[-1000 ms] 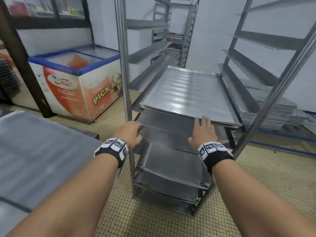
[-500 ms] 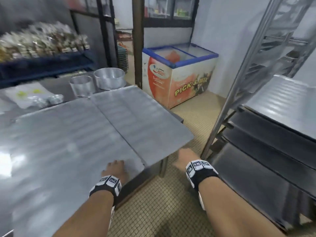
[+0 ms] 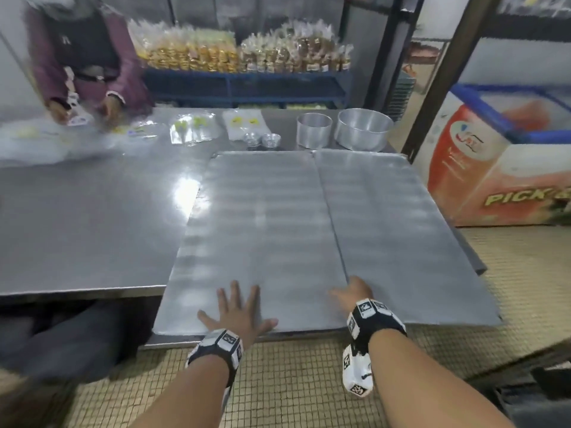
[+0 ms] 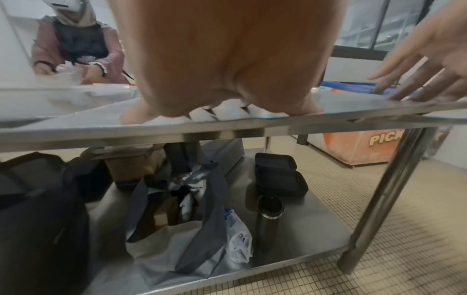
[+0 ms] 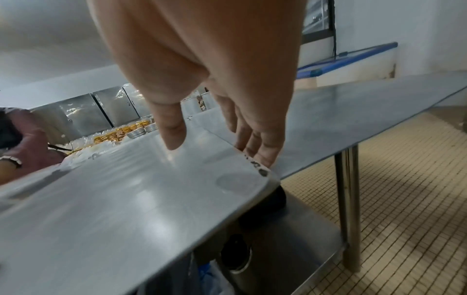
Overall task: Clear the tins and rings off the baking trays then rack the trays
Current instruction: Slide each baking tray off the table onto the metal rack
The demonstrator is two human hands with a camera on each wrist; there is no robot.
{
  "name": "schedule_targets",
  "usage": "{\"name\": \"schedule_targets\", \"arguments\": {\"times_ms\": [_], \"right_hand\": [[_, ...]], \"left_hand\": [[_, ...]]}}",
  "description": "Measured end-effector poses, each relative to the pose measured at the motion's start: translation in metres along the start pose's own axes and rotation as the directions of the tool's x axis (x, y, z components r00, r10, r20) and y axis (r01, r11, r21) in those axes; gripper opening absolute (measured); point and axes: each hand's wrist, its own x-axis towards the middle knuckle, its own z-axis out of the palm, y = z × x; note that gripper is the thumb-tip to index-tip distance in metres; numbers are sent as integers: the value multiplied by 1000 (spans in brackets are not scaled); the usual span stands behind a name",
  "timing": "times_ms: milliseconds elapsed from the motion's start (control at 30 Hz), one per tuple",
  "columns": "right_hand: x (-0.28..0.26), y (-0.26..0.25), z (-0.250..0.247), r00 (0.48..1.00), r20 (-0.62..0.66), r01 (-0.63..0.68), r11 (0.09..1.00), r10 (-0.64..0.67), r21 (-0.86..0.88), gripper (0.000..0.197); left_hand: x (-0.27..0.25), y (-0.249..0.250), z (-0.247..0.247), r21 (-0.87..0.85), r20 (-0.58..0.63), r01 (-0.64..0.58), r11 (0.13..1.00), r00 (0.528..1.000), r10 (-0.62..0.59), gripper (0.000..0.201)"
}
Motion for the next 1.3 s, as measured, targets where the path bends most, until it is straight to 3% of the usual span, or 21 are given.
{"name": "schedule_targets", "arguments": {"times_ms": [133, 233, 300, 400, 467, 533, 633, 733, 767, 867, 933, 1033, 1133, 1300], "right_hand": [[11, 6, -3, 998, -20, -60, 992, 62, 113, 45], [11, 15, -10, 996, -30, -83, 984, 89, 155, 46], [9, 22, -16, 994, -31, -97, 981, 104, 166, 54], [2, 33, -30, 993, -10, -113, 980, 116, 161, 61], [0, 42, -41, 990, 33, -138, 980, 135, 144, 66], [0, 53, -45, 984, 73, -170, 977, 161, 130, 71], [-5, 66, -44, 971, 94, -231, 964, 219, 136, 74], [-16, 81, -42, 952, 106, -302, 940, 287, 162, 71], [-25, 82, -41, 944, 121, -324, 930, 307, 175, 75], [-26, 99, -24, 935, 92, -355, 910, 343, 216, 114], [-1, 127, -5, 939, 70, -343, 904, 337, 253, 119], [-35, 113, -6, 928, 61, -371, 889, 369, 267, 113], [-75, 101, -11, 912, 57, -404, 865, 406, 298, 98], [-108, 113, -7, 881, 42, -448, 805, 471, 389, 96]], "left_hand": [[-21, 4, 3, 1, 6, 30, 1000, 1000, -30, 100], [-28, -3, 1, 2, -81, 55, 999, 995, -54, 114], [-25, -15, -4, -83, -152, 158, 984, 974, -170, 118], [-21, -37, -17, -283, -207, 418, 864, 853, -480, 113], [-19, -53, -20, -426, -139, 520, 740, 770, -622, 116], [-17, -70, -16, -558, -7, 559, 613, 735, -678, 125], [-23, -85, -8, -663, 169, 547, 511, 774, -610, 113], [-27, -96, -1, -711, 187, 521, 472, 788, -587, 91], [-30, -99, -1, -738, 187, 505, 447, 790, -584, 87], [-33, -105, -4, -788, 181, 446, 424, 827, -533, 75], [-32, -110, -6, -817, 164, 403, 413, 848, -503, 64], [-34, -114, -12, -826, 123, 346, 445, 881, -456, 55], [-32, -115, -20, -812, 94, 309, 495, 907, -412, 60], [-23, -106, -32, -748, 40, 254, 613, 939, -340, 64]]}}
